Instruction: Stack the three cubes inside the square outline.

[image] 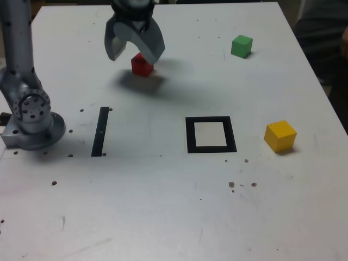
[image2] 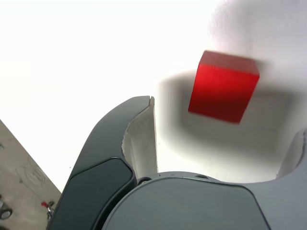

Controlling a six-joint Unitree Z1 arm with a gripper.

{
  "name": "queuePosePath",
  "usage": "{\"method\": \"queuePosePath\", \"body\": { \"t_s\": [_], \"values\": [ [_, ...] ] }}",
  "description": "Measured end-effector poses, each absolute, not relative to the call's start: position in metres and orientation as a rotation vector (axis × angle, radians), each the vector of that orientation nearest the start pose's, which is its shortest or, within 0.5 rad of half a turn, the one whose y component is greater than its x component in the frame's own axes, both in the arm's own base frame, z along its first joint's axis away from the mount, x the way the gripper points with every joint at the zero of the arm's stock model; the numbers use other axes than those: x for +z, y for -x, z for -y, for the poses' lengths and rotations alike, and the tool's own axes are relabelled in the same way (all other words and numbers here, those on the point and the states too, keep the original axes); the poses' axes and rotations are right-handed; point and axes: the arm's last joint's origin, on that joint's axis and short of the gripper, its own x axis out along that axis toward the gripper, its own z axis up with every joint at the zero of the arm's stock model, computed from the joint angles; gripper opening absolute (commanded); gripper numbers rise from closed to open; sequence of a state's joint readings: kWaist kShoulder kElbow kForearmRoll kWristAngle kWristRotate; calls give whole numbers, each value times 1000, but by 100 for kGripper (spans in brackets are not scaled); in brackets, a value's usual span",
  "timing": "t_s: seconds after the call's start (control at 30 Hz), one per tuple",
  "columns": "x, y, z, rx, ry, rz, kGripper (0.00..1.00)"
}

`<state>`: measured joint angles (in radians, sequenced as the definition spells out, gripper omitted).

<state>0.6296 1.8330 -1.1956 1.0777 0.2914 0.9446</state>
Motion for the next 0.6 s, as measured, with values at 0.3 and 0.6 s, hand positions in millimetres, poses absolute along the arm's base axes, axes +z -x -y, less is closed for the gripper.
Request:
{"method": "queuePosePath", "body": {
  "t_s": [0.3,0.6],
  "values": [
    [222,-230,-195,-187,-325,-1881,96],
    [207,-240,-203,-197,-316,-1889,88]
  ]
}}
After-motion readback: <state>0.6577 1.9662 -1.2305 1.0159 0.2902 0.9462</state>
